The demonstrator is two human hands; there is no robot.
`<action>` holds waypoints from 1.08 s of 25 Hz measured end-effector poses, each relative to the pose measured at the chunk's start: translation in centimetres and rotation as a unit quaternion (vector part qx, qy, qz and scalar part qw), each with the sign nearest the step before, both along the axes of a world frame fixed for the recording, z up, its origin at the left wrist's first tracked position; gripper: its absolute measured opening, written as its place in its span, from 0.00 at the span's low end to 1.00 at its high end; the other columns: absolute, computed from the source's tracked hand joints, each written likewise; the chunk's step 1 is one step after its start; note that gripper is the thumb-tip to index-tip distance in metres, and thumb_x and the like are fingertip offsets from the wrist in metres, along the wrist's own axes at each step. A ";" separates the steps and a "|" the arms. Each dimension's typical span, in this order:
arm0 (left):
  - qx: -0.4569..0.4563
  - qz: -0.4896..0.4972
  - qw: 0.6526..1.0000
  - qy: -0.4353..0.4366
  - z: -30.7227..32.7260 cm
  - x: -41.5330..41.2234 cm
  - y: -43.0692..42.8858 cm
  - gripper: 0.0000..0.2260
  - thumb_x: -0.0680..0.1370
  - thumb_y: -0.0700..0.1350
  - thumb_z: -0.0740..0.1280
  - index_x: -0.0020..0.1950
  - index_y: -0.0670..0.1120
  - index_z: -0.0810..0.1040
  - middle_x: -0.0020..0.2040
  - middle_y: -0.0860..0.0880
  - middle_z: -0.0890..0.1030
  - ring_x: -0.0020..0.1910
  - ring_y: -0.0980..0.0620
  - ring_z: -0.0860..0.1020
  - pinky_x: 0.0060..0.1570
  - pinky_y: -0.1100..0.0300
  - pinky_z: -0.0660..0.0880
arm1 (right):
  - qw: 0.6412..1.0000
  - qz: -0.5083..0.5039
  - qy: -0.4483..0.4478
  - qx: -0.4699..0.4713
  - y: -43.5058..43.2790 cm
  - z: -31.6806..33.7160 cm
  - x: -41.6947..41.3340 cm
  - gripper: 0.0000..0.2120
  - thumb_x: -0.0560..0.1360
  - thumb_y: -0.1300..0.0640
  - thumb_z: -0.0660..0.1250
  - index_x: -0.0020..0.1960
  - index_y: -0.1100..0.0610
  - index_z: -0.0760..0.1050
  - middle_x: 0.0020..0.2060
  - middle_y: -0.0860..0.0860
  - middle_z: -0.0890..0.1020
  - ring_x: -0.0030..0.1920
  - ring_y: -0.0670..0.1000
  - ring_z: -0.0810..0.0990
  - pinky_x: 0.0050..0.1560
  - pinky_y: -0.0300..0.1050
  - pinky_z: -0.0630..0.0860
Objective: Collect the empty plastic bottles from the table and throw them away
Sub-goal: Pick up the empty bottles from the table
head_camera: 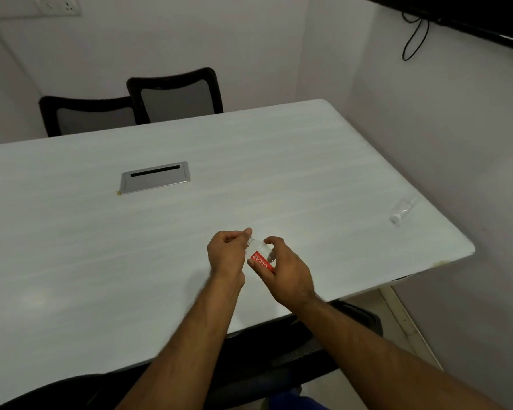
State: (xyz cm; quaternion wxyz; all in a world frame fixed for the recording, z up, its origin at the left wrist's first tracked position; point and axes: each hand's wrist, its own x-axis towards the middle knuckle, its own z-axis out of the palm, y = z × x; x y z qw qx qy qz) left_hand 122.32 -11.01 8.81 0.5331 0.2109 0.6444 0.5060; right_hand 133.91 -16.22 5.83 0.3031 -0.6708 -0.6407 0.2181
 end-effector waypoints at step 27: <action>-0.010 -0.257 0.937 -0.236 -0.5 24.4 5.7 0.06 0.78 0.34 0.66 0.53 0.39 0.81 0.50 0.39 0.84 0.47 0.46 0.84 0.62 0.50 0.76 | 0.793 -0.059 0.516 -0.317 4.2 1.5 28.2 0.26 0.78 0.34 0.61 0.51 0.57 0.80 0.37 0.53 0.79 0.33 0.50 0.77 0.32 0.45 0.77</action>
